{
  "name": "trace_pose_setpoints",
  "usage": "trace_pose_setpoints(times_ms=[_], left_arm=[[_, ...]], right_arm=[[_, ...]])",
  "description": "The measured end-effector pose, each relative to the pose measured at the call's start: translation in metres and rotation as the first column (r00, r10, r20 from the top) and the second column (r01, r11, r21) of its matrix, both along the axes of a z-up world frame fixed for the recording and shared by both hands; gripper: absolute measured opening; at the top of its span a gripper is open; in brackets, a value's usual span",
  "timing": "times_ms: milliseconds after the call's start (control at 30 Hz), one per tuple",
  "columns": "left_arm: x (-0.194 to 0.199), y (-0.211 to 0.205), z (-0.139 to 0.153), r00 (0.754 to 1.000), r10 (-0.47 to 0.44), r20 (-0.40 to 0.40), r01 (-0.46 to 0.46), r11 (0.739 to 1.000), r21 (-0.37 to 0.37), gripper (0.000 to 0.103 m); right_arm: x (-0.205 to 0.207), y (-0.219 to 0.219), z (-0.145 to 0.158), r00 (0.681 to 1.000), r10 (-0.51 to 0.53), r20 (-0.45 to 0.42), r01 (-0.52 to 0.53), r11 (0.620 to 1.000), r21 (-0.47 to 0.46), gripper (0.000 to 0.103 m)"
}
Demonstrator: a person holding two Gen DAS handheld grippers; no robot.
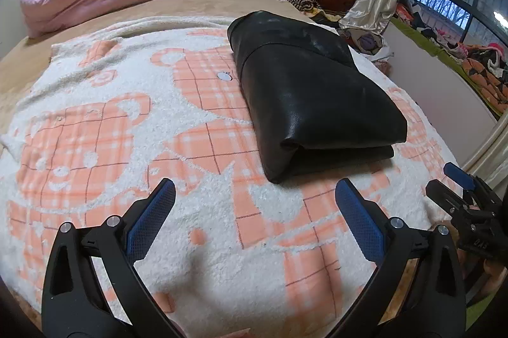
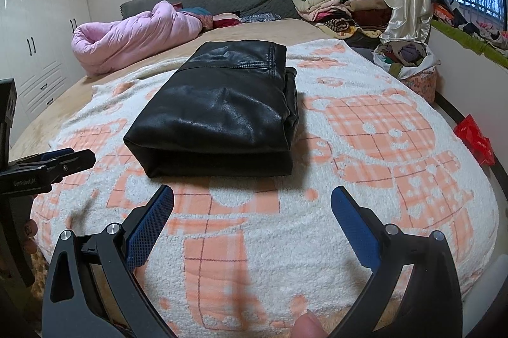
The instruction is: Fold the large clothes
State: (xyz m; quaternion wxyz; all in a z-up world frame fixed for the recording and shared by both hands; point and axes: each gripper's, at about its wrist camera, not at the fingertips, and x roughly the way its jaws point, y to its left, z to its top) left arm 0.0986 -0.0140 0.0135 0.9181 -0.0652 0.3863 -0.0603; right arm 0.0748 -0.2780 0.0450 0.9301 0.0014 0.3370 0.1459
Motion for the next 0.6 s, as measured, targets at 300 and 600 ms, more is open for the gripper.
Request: trace_pose_setpoints(times_ms=[300, 600], left_arm=[[-0.0006, 0.0004, -0.0006, 1.000, -0.001, 0.001, 0.001, 1.000, 0.008, 0.095], [-0.0005, 0.0007, -0.0010, 1.000, 0.002, 0.000, -0.002, 1.000, 0.012, 0.095]], right_arm=[[0.0003, 0.0002, -0.0003, 1.000, -0.003, 0.000, 0.003, 1.000, -0.001, 0.099], [0.0001, -0.0004, 0.0001, 1.000, -0.001, 0.000, 0.001, 1.000, -0.002, 0.099]])
